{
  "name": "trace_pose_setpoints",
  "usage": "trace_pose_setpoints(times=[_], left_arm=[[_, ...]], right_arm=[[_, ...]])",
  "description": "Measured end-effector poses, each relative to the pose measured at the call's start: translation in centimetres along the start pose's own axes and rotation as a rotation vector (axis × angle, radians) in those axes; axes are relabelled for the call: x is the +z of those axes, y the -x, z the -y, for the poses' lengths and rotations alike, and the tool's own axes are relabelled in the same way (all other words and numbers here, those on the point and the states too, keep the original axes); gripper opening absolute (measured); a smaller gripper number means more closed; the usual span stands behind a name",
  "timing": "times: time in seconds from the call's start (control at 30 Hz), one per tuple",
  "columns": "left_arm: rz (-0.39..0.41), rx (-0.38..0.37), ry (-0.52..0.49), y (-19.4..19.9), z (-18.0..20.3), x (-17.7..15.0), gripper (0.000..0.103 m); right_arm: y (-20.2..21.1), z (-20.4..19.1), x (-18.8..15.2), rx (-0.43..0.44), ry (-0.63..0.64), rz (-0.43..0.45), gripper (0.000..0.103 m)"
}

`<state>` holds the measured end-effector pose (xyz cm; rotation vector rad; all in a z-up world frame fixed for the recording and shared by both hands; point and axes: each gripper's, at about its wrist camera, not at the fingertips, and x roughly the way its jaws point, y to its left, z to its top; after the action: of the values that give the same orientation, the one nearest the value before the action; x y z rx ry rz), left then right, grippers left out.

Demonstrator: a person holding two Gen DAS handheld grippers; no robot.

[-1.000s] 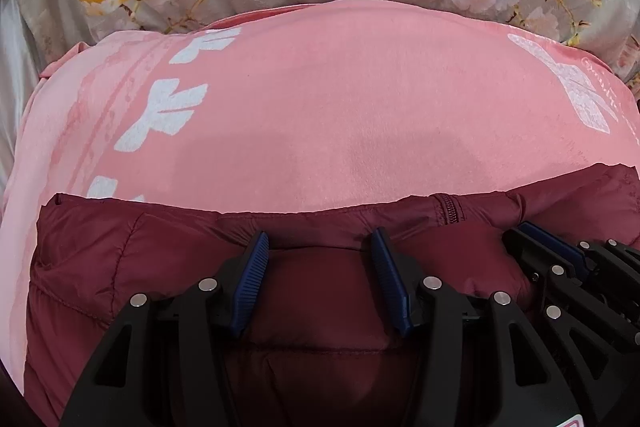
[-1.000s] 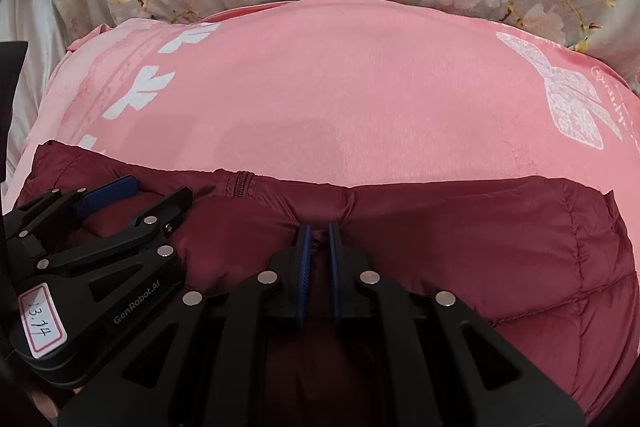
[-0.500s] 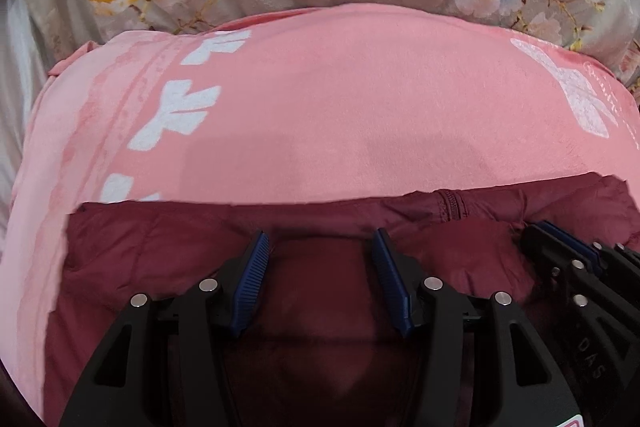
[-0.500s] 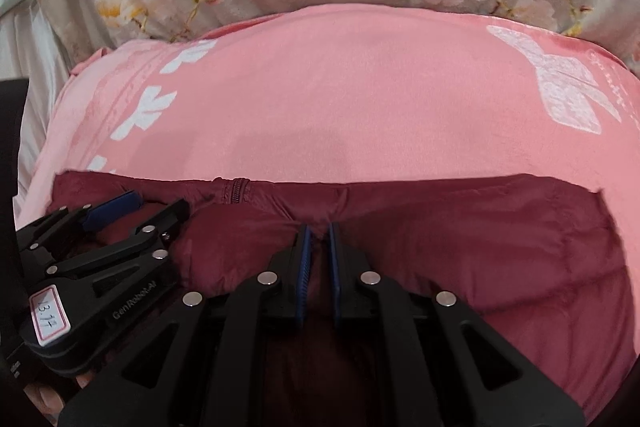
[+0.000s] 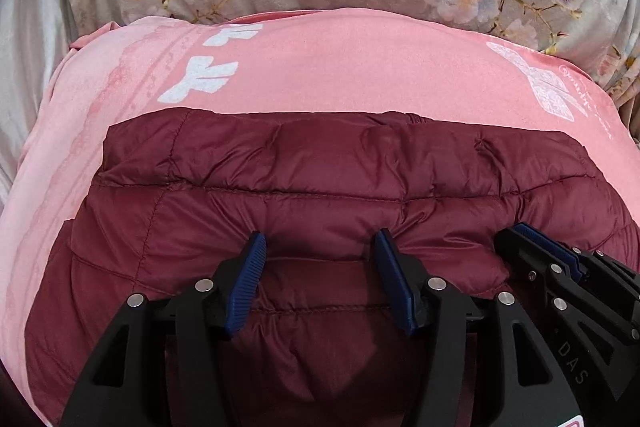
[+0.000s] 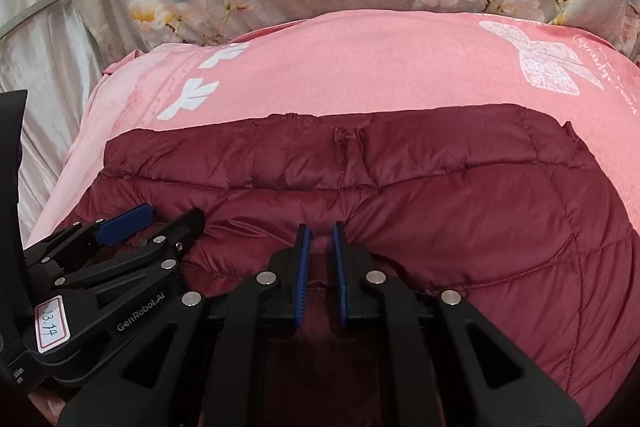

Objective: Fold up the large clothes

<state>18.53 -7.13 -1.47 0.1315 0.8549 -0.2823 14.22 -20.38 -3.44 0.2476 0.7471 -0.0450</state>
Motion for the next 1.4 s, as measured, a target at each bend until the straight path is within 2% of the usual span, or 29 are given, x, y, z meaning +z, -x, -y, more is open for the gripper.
trace_pose_setpoints(times=[0.5,1.07,1.27,1.4], left_arm=[[0.011,0.072,-0.046,-0.9,1.1,-0.5,0.061],[0.012,0.091,-0.047,-1.1,1.2,-0.3,0.062],[0.013,0.067,-0.023,-0.9,0.6,-0.3,0.065],[0.004,0.013,0.046,1.8,-1.4,-1.4,0.065]], right_arm=[[-1.4,-0.9,-0.7,-0.062,0.051,-0.024,0.011],[-1.8,-0.3,-0.8,-0.043,0.035,-0.028,0.01],[-1.6,-0.1,-0.6,-0.023,0.02,-0.029,0.011],[1.6,-0.4,-1.1,-0.026,0.003,-0.008,0.014]])
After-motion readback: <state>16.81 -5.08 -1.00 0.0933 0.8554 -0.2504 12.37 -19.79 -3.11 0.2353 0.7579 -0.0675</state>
